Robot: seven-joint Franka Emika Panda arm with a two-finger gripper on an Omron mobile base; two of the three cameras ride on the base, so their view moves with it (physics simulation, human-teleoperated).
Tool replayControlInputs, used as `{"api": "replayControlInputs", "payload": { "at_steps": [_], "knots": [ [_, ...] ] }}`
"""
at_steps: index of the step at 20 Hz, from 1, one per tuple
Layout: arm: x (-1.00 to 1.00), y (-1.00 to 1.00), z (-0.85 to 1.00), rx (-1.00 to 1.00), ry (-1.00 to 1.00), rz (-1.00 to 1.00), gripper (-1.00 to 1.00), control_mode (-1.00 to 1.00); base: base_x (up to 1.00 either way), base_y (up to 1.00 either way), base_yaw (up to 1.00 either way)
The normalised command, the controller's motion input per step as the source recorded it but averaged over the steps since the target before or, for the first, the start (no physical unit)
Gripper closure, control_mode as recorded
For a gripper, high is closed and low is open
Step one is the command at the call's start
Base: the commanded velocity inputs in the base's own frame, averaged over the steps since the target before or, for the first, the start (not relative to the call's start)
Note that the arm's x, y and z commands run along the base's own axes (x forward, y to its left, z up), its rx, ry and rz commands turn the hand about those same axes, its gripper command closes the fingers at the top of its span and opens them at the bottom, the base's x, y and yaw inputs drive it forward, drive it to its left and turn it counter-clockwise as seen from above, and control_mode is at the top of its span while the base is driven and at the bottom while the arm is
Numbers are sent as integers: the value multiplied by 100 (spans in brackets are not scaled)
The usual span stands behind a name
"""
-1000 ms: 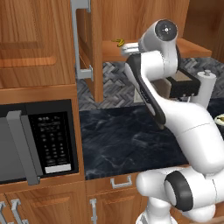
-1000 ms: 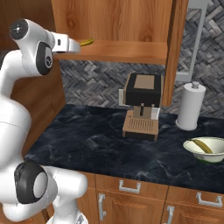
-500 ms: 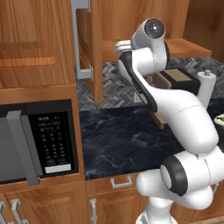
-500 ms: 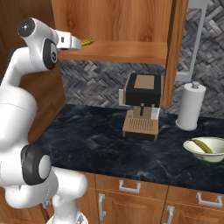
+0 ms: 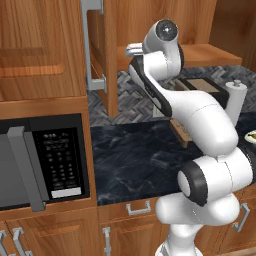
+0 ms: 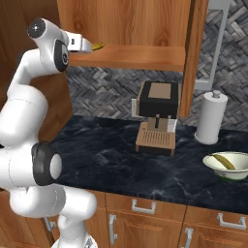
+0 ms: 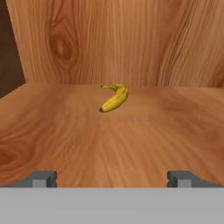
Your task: Pick the bananas from the cabinet and place them in one bowl. Pick the garlic from the sink and place it in the other bowl.
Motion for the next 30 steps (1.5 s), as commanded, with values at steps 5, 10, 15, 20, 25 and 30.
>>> {"api": "replayControlInputs", "payload": {
  "at_steps": [5, 10, 15, 20, 25, 30],
  "knots": [
    [44, 0, 0, 6, 0, 0, -100, -100, 0, 0, 0],
    [33, 0, 1, 3, 3, 0, -100, -100, 0, 0, 0],
    [26, 0, 4, 0, 7, 0, -100, -100, 0, 0, 0],
    [33, 0, 0, 0, 6, 0, -100, -100, 0, 0, 0],
    [30, 0, 0, 0, 2, 0, -100, -100, 0, 0, 0],
    [29, 0, -1, 0, 0, 0, -100, -100, 0, 0, 0]
  ]
}}
